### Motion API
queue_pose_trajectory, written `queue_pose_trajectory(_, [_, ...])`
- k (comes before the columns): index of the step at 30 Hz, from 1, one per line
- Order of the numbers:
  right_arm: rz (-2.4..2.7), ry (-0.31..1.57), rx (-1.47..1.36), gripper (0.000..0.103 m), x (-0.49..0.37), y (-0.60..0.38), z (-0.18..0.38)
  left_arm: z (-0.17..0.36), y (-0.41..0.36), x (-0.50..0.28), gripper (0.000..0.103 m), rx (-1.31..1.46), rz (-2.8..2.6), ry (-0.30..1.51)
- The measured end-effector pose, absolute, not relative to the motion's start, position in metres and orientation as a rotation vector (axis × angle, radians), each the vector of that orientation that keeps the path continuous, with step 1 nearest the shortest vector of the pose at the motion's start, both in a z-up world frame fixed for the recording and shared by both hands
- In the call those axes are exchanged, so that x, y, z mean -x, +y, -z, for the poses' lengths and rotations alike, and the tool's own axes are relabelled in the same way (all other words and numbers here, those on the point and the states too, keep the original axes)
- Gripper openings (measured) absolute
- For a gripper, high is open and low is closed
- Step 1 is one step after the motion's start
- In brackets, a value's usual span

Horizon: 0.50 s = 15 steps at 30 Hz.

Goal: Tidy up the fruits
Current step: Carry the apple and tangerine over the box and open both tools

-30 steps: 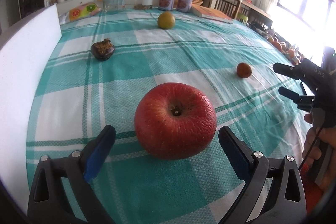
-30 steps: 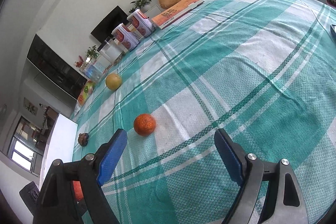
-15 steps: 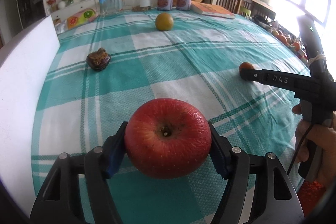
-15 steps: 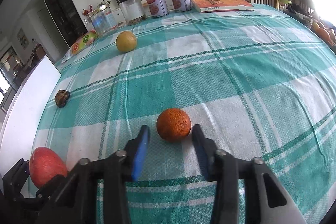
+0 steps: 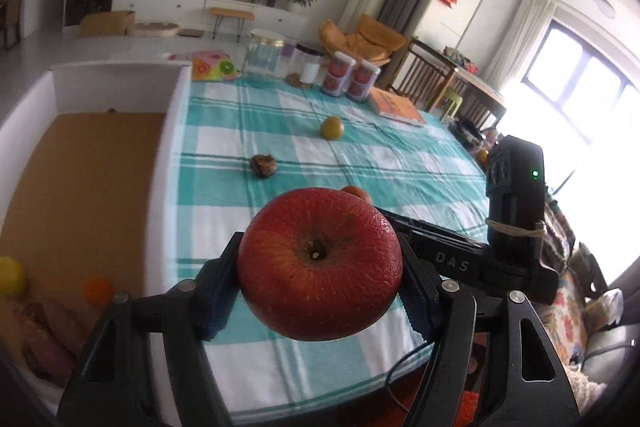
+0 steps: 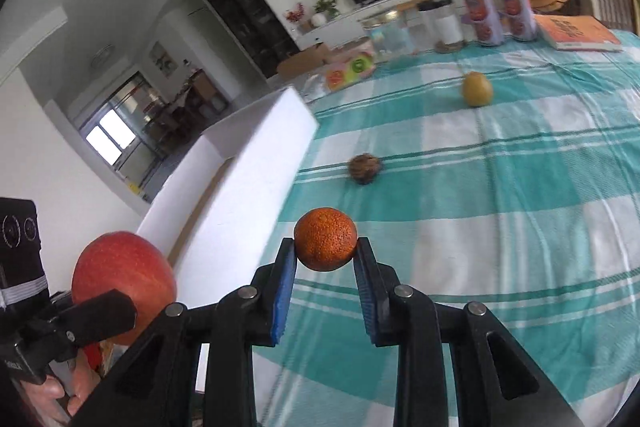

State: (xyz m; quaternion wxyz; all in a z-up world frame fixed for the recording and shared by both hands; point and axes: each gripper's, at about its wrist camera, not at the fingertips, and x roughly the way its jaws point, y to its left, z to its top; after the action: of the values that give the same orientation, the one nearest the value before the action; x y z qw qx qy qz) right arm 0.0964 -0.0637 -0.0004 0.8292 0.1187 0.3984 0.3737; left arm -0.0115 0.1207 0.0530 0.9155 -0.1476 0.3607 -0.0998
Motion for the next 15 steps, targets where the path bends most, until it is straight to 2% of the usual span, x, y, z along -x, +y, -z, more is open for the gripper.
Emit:
queue_pose_trajectory(4, [-0.999, 0.849, -0.13, 0.03, -0.061, 0.017, -0.026, -0.054, 0.194, 0.018, 0.072, 0.321, 0.003, 0.744])
queue_pose_trajectory(8, [-1.121, 0.881, 0.025, 0.03, -0.027, 0.077, -0.024, -0.024, 0.253, 0.007, 0.072, 0.332, -0.191, 0.81])
queue_pose_trajectory(15, [-1.122, 0.96, 0.212, 0.032, -0.008, 0.12, 0.011, 0.026, 0.279, -0.006, 0.072, 0.356, -0.309, 0.964])
